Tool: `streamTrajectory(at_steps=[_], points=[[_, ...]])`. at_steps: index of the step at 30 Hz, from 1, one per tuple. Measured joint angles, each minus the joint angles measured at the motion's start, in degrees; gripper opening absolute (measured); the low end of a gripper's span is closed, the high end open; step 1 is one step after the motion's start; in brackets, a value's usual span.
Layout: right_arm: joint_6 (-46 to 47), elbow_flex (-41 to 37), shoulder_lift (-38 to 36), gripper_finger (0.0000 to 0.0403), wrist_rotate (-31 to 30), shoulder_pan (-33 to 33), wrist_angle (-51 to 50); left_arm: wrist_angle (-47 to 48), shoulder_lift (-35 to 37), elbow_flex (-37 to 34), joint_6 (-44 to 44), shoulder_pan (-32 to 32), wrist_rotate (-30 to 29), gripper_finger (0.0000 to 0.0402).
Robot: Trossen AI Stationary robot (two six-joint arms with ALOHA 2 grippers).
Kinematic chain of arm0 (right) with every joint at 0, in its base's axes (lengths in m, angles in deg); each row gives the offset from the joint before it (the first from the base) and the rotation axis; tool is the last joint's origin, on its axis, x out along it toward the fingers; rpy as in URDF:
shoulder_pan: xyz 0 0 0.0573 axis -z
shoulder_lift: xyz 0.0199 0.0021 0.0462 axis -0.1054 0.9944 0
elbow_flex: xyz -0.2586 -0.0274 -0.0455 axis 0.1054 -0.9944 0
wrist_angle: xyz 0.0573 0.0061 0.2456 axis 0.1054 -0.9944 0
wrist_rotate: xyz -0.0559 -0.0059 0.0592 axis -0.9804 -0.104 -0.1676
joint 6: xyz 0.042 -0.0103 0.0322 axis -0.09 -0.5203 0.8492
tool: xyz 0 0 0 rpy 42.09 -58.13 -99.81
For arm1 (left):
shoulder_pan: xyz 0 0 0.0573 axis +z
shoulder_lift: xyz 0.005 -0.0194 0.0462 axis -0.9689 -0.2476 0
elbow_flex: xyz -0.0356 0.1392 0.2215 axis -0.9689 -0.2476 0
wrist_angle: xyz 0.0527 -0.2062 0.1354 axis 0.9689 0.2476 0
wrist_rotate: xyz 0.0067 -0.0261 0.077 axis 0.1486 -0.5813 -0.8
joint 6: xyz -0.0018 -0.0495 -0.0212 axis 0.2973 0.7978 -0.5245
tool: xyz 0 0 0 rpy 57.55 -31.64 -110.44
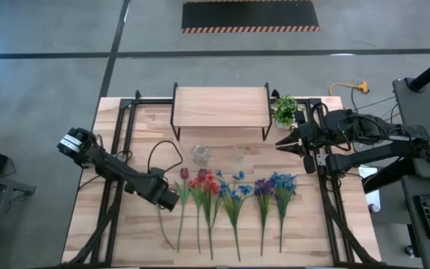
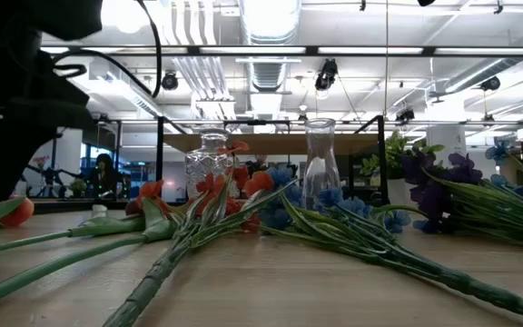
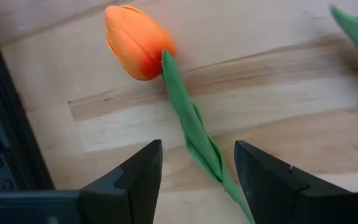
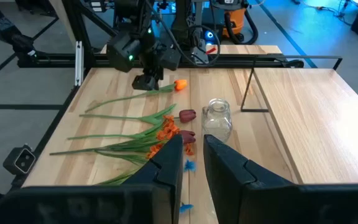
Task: Pick and place flowers into a vace then onto a shelf
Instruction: Put the orange flower into the right transparent vase
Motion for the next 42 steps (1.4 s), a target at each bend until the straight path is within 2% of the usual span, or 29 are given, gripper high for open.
streamTrajectory(at_steps=[9,16,29,42], points=[[0.71,0.0,0.0,0.0057,0.0,0.0,0.13,-1.22,-2.95,-0.42,0.08,0.0,-0.01,0.0184],[1.05,0.0,0.02,0.0057,0.0,0.0,0.13,-10.35,-1.8,-5.02,2.98,-0.02,0.61,0.0184],[1.21,0.0,0.04,0.0057,0.0,0.0,-0.03,-11.02,-0.04,-6.67,3.07,-0.07,0.38,0.0182],[-0.12,0.0,0.09,0.0057,-0.07,0.0,-0.02,-10.85,-0.08,-6.84,2.98,-0.07,-0.06,0.0084]])
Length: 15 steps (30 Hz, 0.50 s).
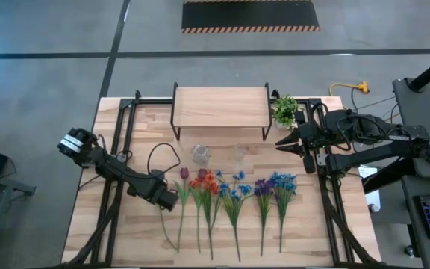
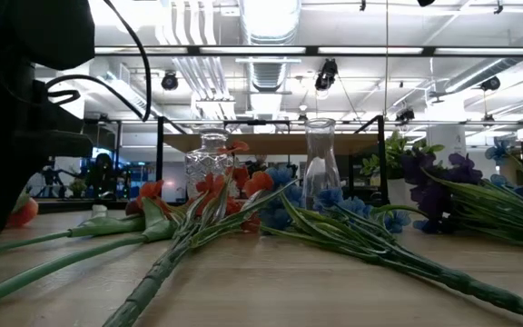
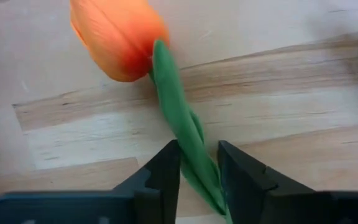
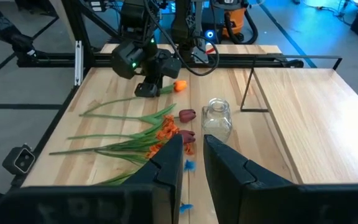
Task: Pick and place flowers into a vace then onto a shelf
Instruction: Put the orange flower into the right transparent vase
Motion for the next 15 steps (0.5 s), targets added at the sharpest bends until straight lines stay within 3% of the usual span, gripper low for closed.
streamTrajectory(at_steps=[15], points=[[0.06,0.0,0.0,0.0057,0.0,0.0,0.01,0.56,0.06,0.16,-0.59,0.0,-0.28,0.0035]])
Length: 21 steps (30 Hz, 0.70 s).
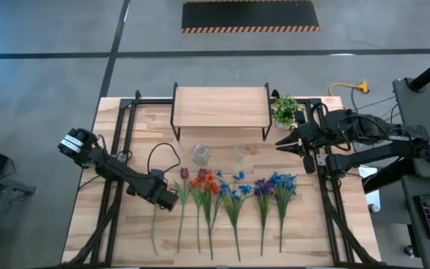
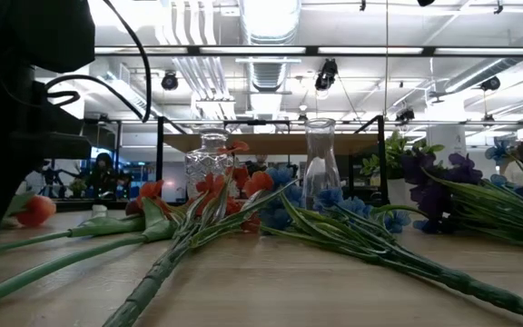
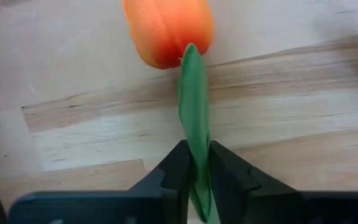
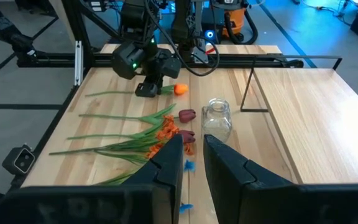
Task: Pick and place flowers into a vace then onto a shelf
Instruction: Put the orange flower into the right transparent vase
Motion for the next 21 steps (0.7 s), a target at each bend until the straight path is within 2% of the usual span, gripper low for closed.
streamTrajectory(at_steps=[5,10,17,21], points=[[0.0,0.0,0.0,0.0057,-0.02,0.0,0.02,-0.12,1.5,0.58,-0.05,-0.02,-1.92,0.0027],[0.0,0.0,0.0,0.0057,-0.09,0.0,0.02,0.27,4.77,1.37,-0.88,-0.02,-6.58,0.0018],[0.11,0.0,0.0,0.0057,-1.57,0.0,0.02,2.55,11.51,2.04,-1.14,-0.04,-12.01,0.0005],[0.25,0.0,0.0,0.0057,-1.57,-0.02,0.02,2.53,15.81,2.92,-4.18,-0.04,-15.32,0.0004]])
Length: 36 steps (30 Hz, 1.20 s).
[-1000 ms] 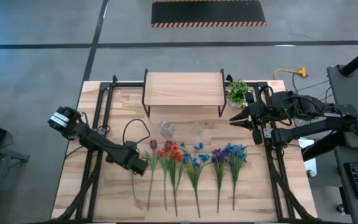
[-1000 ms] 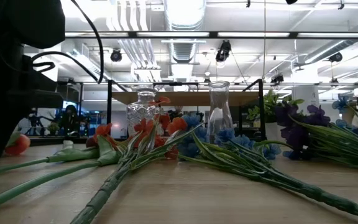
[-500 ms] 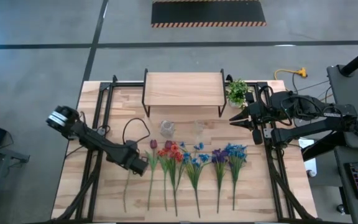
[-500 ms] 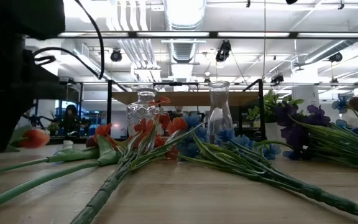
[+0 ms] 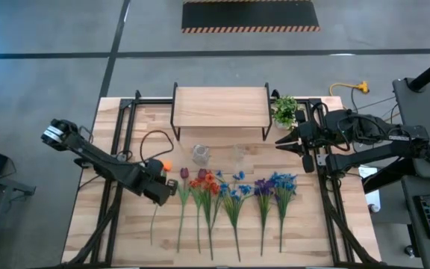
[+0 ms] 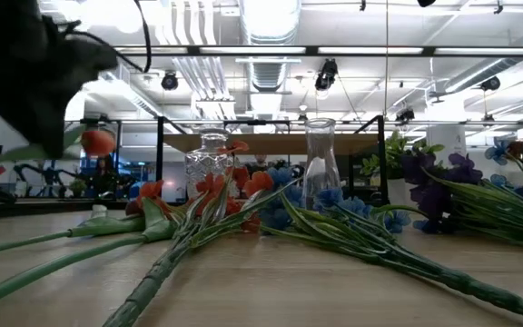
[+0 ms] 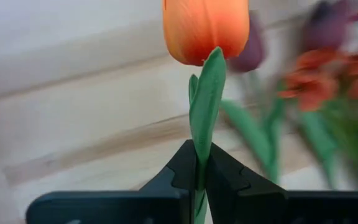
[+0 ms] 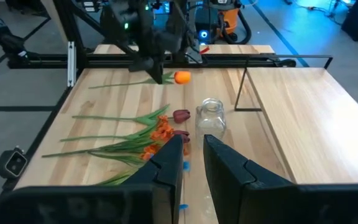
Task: Pick and place flowers into a vace then onto a shelf
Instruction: Put the orange flower into the right transparent vase
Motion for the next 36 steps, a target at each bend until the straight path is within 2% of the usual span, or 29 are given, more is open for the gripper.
streamTrajectory(at_steps=[8,15,24,29,36], points=[[0.04,0.0,0.0,0.0057,-1.67,0.0,0.02,-0.2,5.64,5.18,-10.97,0.0,-9.6,0.0004],[-0.21,0.0,0.02,0.0056,-5.25,0.0,0.04,-5.59,6.34,11.56,-28.2,0.1,-19.42,0.0003],[0.04,0.0,0.02,0.0057,-7.44,0.0,0.37,-24.66,6.38,15.33,-56.37,1.15,-27.92,0.0003],[0.51,0.0,0.02,0.0057,-7.5,0.0,0.2,-39.06,6.38,15.12,-73.63,2.92,-28.56,0.0003],[5.11,0.0,0.02,0.0057,-10.52,0.04,-5.66,-56.01,5.85,14.35,-92.21,6.34,-28.02,0.0003]])
